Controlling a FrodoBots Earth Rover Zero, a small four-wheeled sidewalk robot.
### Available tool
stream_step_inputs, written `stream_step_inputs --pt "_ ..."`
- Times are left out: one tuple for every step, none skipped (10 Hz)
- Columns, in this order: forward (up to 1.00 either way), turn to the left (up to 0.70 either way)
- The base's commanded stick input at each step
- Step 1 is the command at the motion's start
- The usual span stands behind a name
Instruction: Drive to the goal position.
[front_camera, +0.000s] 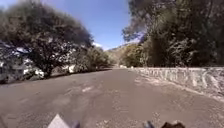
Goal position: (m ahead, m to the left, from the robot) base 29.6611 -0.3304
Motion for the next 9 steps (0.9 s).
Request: stream_step_inputs --pt "0.50 0.00" --pt "0.50 -0.50" --pt "0.50 -0.50" --pt "0.50 0.00" --pt "0.50 0.00" --pt "0.50 0.00" --pt "0.50 0.00" --pt "0.50 0.00" --pt "0.50 -0.50"
